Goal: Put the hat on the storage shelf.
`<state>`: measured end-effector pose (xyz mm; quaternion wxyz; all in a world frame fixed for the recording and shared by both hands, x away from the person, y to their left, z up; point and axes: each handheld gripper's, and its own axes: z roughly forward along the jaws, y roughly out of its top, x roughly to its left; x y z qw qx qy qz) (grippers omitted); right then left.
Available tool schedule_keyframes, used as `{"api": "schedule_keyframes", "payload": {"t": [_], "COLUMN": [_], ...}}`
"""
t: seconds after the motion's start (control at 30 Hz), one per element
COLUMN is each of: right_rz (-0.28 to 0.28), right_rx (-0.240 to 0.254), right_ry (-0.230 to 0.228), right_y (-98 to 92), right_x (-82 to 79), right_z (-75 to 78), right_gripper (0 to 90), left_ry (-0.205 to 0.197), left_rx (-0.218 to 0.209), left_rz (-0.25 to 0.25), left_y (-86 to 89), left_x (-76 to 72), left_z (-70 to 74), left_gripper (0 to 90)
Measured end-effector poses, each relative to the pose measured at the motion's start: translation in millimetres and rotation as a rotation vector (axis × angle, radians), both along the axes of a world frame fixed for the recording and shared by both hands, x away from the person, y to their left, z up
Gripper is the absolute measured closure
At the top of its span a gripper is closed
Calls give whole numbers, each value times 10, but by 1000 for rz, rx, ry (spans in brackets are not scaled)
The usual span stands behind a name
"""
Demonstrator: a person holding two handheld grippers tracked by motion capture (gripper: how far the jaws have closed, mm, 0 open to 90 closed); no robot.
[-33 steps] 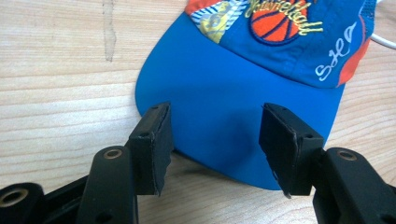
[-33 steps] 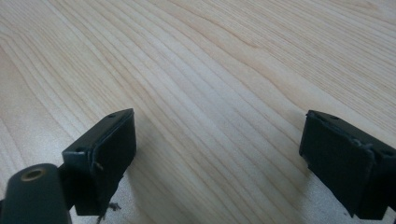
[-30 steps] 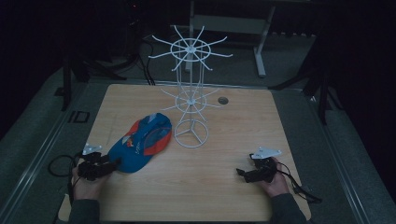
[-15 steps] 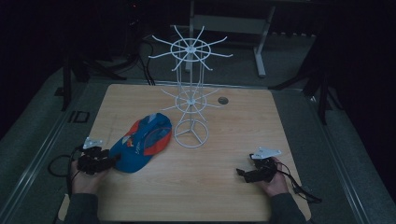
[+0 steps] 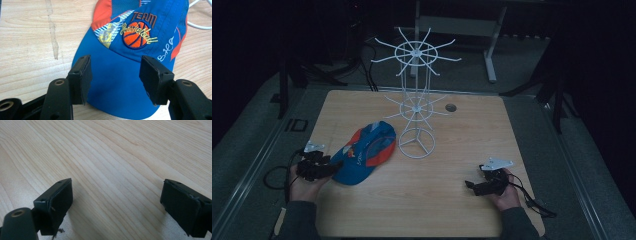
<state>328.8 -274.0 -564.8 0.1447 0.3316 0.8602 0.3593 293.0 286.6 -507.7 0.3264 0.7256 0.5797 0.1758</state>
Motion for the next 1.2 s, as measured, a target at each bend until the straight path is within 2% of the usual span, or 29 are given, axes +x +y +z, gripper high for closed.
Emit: {"api": "schedule_keyframes", "payload": {"t": [0.27, 0.57, 0.83, 0.93, 1.1, 1.2], "right_rz": [0, 0, 0, -1, -1, -1], "right_rx": [0, 0, -1, -1, -1, -1], "right_ry": [1, 1, 1, 3, 3, 3], "right_y": [0, 0, 0, 0, 0, 0], "right_x": [0, 0, 0, -2, -2, -1], "right_z": [0, 1, 2, 2, 2, 2], "right_gripper": [107, 107, 107, 106, 106, 107], "left_ry": [2, 12, 7, 15, 3, 2], "left_rx": [9, 10, -18, 2, -3, 2], "left_rz": [-27, -32, -47, -53, -54, -76], "left_y": [-38, -51, -70, -106, -148, -205], "left_x": [47, 87, 134, 177, 215, 251], "left_z": [51, 133, 223, 270, 322, 351], "left_gripper": [431, 428, 417, 420, 411, 409]}}
